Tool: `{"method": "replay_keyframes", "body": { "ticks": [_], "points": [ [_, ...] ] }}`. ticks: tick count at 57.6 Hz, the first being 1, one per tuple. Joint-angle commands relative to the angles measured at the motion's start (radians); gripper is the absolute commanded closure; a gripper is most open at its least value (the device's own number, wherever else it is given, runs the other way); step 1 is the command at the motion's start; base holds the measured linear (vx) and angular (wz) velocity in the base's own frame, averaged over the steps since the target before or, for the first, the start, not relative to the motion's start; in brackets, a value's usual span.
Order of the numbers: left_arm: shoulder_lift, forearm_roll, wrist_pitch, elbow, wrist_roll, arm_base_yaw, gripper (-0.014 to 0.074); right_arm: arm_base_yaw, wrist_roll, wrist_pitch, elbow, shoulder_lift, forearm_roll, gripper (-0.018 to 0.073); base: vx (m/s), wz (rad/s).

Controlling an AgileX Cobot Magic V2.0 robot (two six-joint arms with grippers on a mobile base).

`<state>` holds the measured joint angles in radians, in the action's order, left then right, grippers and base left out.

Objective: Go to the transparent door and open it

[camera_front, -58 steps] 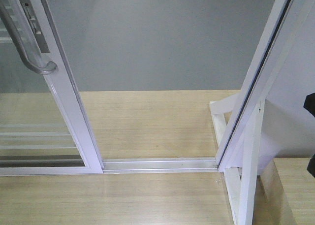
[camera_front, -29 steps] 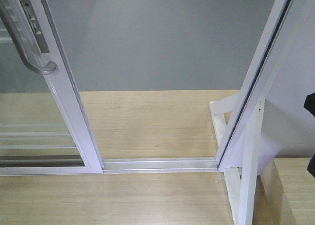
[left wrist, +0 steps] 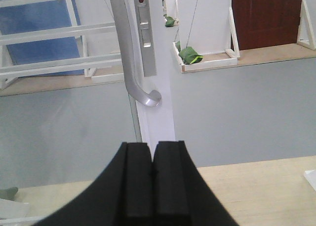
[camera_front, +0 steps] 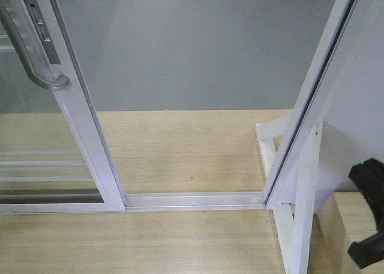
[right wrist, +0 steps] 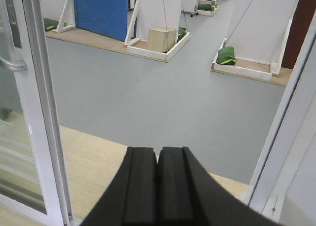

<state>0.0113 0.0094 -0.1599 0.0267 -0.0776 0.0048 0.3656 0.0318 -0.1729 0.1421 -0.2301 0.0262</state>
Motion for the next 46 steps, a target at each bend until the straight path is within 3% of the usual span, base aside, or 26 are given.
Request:
{"method": "replay_keyframes", "body": {
  "ticks": [1,7,9,16,35,46],
  "points": [
    [0.013,-0.002,0.086,0.03,0.009,-0.005,0.0596,-0.004,-0.015,0.161,-0.093,0.082,-0.015,0.0562,0.0,0.0],
    [0.013,-0.002,0.086,0.03,0.009,-0.005,0.0596,-0.004,-0.02,0.195,-0.19,0.2,-0.047,0.0562,0.0,0.0],
    [0.013,-0.002,0.086,0.03,0.009,-0.005,0.0596,-0.004,-0.02,0.138,-0.186,0.245,-0.051,0.0562,0.0,0.0],
    [0.013,-0.002,0.086,0.03,0.009,-0.005,0.0596,-0.012,-0.02,0.129,-0.186,0.251,-0.042,0.0562,0.0,0.0],
    [0.013,-0.002,0.085,0.03,0.009,-0.005,0.0596,-0.211,-0.018,0.129,-0.186,0.251,-0.044,0.0562,0.0,0.0],
    [0.013,-0.002,0.085,0.03,0.008,-0.005,0.0596,-0.244,-0.018,0.129,-0.186,0.251,-0.044,0.0562,0.0,0.0]
  ]
}}
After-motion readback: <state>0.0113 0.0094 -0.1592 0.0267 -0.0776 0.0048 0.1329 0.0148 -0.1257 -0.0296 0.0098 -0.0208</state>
